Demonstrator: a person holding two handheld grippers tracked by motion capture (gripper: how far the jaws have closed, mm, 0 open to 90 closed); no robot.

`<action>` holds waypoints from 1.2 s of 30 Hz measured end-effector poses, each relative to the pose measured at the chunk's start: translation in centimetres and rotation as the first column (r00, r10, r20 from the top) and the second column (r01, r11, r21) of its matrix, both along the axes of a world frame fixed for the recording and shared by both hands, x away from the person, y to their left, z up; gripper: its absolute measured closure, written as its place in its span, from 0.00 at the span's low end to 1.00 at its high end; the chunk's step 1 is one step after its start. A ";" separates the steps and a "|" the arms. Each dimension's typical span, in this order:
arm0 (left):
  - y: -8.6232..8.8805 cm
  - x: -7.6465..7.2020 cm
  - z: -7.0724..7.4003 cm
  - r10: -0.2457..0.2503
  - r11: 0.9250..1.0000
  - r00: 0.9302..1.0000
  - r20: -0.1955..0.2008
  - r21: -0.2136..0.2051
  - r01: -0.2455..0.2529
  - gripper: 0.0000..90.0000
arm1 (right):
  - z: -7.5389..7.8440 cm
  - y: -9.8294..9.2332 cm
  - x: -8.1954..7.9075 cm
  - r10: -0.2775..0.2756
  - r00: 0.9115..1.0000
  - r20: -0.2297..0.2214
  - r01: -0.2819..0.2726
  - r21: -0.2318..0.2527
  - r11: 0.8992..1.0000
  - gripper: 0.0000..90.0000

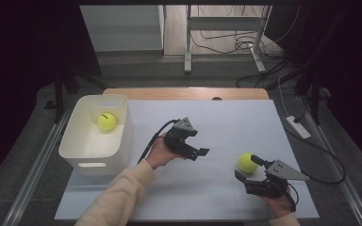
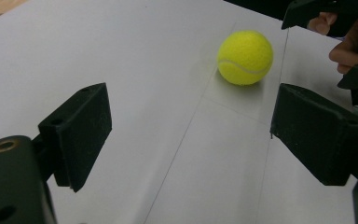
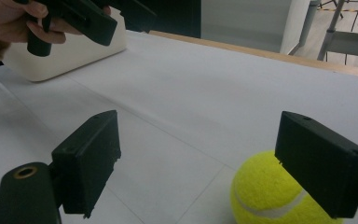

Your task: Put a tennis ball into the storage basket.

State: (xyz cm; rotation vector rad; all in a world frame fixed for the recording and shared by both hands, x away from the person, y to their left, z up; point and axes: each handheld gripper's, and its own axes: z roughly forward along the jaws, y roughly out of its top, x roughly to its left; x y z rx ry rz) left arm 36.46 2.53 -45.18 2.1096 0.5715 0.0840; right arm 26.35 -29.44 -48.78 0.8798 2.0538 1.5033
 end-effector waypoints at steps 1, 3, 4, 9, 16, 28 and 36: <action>-0.2 0.0 -0.1 -0.003 1.000 1.000 -0.001 -0.002 0.003 0.14 | 0.0 0.0 0.0 0.000 1.000 0.001 0.000 0.000 1.000 0.15; -0.4 0.0 -0.3 -0.014 1.000 1.000 0.000 -0.001 0.014 0.15 | 0.1 0.0 0.0 0.001 1.000 0.001 -0.001 0.001 1.000 0.15; -0.5 0.0 -0.3 -0.016 1.000 1.000 -0.003 -0.002 0.016 0.15 | 0.1 0.0 0.0 0.001 1.000 0.002 -0.001 0.002 1.000 0.15; -1.1 -0.1 -0.7 -0.027 1.000 1.000 -0.011 -0.006 0.027 0.15 | 0.1 -0.1 0.0 -0.004 1.000 0.004 0.004 0.007 1.000 0.15; -1.8 -0.1 -1.2 -0.041 0.999 0.999 -0.017 0.003 0.041 0.15 | 0.3 -0.1 -0.1 -0.007 1.000 0.005 0.007 0.012 1.000 0.15; -2.9 -0.2 -1.8 -0.048 0.999 0.999 -0.020 -0.002 0.048 0.15 | 0.4 0.0 -0.2 0.000 1.000 0.010 0.000 0.016 1.000 0.15; -3.8 -0.1 -2.3 -0.065 0.998 0.998 -0.027 -0.019 0.064 0.15 | 0.5 0.0 -0.2 0.000 1.000 0.012 0.000 0.022 1.000 0.15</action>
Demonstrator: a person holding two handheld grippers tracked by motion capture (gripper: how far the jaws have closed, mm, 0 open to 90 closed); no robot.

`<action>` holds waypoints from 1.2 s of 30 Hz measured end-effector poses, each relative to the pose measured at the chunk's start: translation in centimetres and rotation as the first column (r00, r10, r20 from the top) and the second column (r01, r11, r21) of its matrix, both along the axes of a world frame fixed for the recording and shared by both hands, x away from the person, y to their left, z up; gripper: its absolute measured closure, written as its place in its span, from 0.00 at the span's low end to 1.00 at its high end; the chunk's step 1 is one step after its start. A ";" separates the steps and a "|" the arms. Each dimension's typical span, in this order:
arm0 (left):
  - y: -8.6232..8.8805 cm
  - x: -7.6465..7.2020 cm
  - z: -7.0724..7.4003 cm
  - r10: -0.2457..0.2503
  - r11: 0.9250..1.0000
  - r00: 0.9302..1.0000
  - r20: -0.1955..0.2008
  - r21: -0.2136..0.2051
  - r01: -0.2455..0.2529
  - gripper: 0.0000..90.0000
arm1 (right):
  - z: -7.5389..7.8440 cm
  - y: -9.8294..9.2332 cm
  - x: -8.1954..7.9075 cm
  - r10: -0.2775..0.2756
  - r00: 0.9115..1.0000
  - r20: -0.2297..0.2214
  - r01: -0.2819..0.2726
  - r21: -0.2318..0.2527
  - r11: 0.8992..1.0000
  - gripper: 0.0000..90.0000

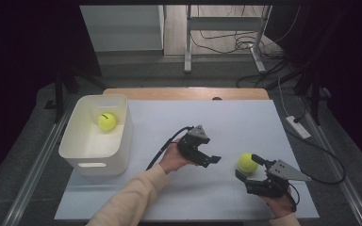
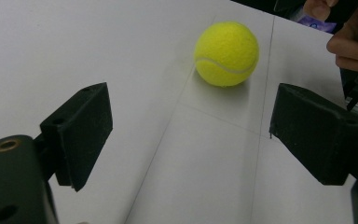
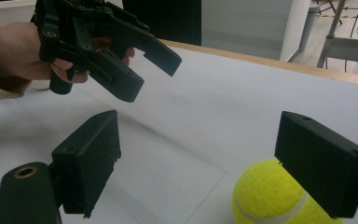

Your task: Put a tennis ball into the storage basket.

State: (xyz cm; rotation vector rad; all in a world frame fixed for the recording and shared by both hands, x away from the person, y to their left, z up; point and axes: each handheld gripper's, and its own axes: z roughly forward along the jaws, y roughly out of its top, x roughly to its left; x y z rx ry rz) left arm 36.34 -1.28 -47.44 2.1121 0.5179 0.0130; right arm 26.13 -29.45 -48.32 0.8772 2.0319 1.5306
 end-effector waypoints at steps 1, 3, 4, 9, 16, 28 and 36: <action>-0.1 0.0 0.0 -0.003 1.000 1.000 0.001 0.002 0.003 0.15 | 0.0 0.0 0.0 0.000 1.000 0.000 0.000 0.001 1.000 0.15; -0.2 0.0 -0.1 -0.004 1.000 1.000 -0.001 -0.001 0.004 0.15 | 0.0 0.0 0.0 0.001 1.000 0.001 -0.001 0.003 1.000 0.15; -0.3 0.0 -0.1 -0.007 1.000 1.000 0.000 -0.001 0.007 0.15 | 0.0 0.0 0.0 0.002 1.000 0.001 -0.002 0.004 1.000 0.15; -0.7 0.1 -0.3 -0.012 1.000 1.000 -0.003 -0.002 0.012 0.15 | 0.1 0.1 0.0 0.005 1.000 0.001 -0.005 0.008 1.000 0.15; -1.1 0.3 -0.5 -0.015 1.000 1.000 -0.003 -0.001 0.015 0.15 | 0.1 0.1 -0.1 0.008 1.000 0.002 -0.008 0.010 1.000 0.15; -2.1 0.5 -0.9 -0.021 1.000 1.000 -0.013 -0.013 0.021 0.15 | 0.2 0.1 -0.1 0.008 1.000 0.000 -0.008 0.021 1.000 0.15; -2.9 0.7 -1.2 -0.017 1.000 1.000 -0.015 -0.021 0.016 0.14 | 0.2 0.1 -0.1 0.009 1.000 -0.001 -0.009 0.022 1.000 0.15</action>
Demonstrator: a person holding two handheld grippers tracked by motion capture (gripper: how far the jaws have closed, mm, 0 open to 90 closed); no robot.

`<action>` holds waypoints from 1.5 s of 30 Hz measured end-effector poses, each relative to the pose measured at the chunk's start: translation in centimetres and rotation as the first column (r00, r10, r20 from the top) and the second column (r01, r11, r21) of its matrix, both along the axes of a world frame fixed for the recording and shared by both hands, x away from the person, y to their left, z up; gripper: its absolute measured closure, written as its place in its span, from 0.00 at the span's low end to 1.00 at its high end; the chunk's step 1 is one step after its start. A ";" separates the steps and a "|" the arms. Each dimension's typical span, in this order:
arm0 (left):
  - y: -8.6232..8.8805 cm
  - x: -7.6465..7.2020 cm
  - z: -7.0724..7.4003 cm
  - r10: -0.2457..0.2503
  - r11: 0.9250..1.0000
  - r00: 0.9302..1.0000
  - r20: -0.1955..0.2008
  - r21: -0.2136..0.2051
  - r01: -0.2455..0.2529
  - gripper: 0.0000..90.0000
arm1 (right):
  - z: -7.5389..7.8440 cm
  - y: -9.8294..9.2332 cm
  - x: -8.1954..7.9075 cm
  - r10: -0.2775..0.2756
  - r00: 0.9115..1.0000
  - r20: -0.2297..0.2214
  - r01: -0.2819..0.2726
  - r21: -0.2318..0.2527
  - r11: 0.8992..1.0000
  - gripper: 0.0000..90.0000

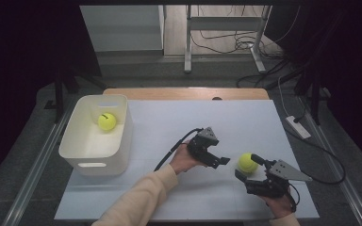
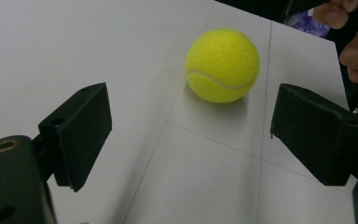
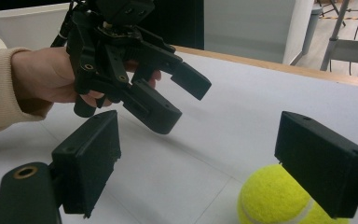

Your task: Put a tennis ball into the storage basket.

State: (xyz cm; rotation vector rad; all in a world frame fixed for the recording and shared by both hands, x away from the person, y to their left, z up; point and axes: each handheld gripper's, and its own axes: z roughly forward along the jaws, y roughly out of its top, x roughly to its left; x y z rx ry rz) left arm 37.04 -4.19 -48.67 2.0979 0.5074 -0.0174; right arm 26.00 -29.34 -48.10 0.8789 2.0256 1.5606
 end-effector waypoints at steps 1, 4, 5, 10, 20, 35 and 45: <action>-0.1 0.0 0.0 -0.003 1.000 1.000 0.002 0.004 0.003 0.14 | 0.0 0.0 0.0 0.000 1.000 0.000 0.000 0.000 1.000 0.15; -0.5 0.0 -0.1 0.001 1.000 1.000 0.002 -0.002 -0.001 0.14 | 0.0 0.0 0.0 0.000 1.000 -0.001 0.000 0.002 1.000 0.15; -0.6 0.1 -0.1 0.002 1.000 1.000 0.001 -0.002 -0.002 0.14 | 0.0 0.0 -0.1 0.001 1.000 -0.001 -0.001 0.003 1.000 0.15; -1.4 0.1 -0.4 -0.004 1.000 1.000 -0.001 0.003 0.004 0.13 | 0.2 0.1 -0.1 0.003 1.000 0.003 -0.003 0.006 1.000 0.15; -2.6 -0.1 -0.7 -0.013 1.000 1.000 0.007 0.014 0.013 0.11 | 0.3 0.1 -0.1 0.003 1.000 0.006 -0.003 0.021 1.000 0.15; -4.1 -0.3 -1.3 -0.040 0.999 0.999 0.023 0.013 0.039 0.09 | 0.4 0.2 -0.2 0.005 1.000 0.006 -0.005 0.026 1.000 0.15; -5.0 -0.4 -1.8 -0.062 0.998 0.998 0.021 -0.006 0.062 0.08 | 0.4 0.1 -0.2 0.005 1.000 0.011 -0.005 0.026 1.000 0.15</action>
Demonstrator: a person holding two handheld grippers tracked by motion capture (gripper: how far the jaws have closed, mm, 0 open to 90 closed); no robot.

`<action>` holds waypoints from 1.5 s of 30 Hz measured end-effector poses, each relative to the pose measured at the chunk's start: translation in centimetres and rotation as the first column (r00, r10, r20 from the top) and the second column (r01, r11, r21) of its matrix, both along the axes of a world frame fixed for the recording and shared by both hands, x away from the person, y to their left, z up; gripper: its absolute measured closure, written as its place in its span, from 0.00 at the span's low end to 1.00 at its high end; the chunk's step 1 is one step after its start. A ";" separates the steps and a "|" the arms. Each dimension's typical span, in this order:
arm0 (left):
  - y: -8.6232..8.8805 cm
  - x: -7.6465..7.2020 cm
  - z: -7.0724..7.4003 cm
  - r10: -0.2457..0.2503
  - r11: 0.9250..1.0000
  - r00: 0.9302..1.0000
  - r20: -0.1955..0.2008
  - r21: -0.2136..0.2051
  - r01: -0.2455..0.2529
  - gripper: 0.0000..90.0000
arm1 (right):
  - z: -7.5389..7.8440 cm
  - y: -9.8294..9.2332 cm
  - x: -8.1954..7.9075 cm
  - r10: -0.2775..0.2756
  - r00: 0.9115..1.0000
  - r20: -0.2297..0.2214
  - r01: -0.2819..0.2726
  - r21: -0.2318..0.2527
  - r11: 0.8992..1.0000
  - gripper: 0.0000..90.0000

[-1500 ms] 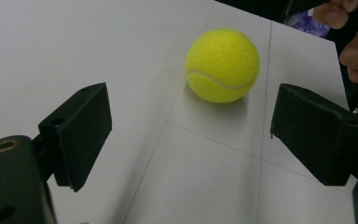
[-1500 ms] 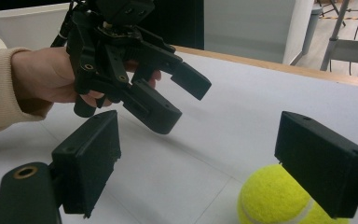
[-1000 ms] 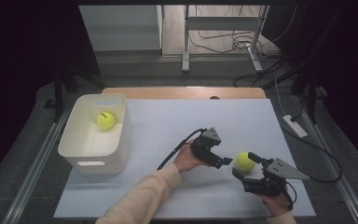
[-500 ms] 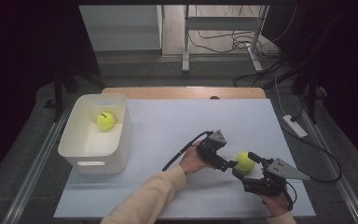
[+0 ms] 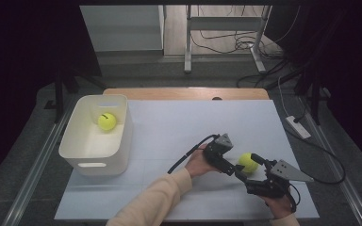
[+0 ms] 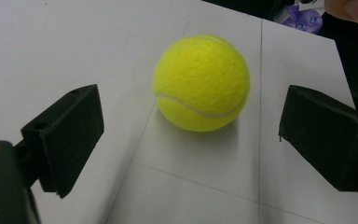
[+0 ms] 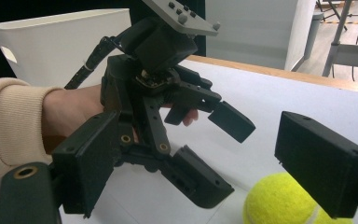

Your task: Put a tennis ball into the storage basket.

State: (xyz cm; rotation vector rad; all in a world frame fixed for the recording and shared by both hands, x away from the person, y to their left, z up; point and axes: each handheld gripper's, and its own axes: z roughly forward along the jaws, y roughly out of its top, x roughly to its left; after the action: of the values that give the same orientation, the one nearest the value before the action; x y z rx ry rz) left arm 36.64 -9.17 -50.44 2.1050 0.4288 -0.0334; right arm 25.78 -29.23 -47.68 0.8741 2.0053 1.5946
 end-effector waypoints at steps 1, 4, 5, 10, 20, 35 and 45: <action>-0.1 0.0 0.0 -0.007 1.000 1.000 0.006 0.002 0.007 0.08 | 0.0 0.0 0.0 0.000 1.000 0.001 0.000 0.000 1.000 0.15; -0.4 0.0 0.0 -0.010 1.000 1.000 0.006 -0.002 0.010 0.08 | 0.0 0.0 0.0 0.001 1.000 0.000 -0.001 0.002 1.000 0.15; -0.5 0.0 -0.1 -0.012 1.000 1.000 0.003 -0.005 0.012 0.08 | 0.0 0.0 0.0 0.002 1.000 -0.001 -0.002 0.004 1.000 0.15; -1.1 0.1 -0.4 -0.023 1.000 1.000 0.007 0.010 0.023 0.08 | 0.2 0.2 -0.2 0.010 1.000 0.005 -0.010 0.005 1.000 0.15; -1.9 0.2 -0.7 -0.023 1.000 1.000 0.012 0.016 0.023 0.08 | 0.3 0.2 -0.2 0.013 1.000 0.005 -0.013 0.010 1.000 0.15; -3.9 0.4 -1.1 -0.057 0.998 0.998 0.017 0.022 0.056 0.09 | 0.6 0.3 -0.5 0.018 1.000 0.015 -0.018 0.019 1.000 0.15; -4.9 0.7 -1.8 -0.034 0.999 0.999 0.008 0.036 0.034 0.26 | 0.5 0.2 -0.4 0.018 1.000 0.014 -0.018 0.020 1.000 0.15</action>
State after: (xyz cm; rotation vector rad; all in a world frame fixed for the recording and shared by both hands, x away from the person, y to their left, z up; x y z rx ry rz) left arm 37.34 -14.08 -52.24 2.1473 0.3915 -0.0370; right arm 25.37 -29.05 -47.14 0.8529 1.9957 1.6293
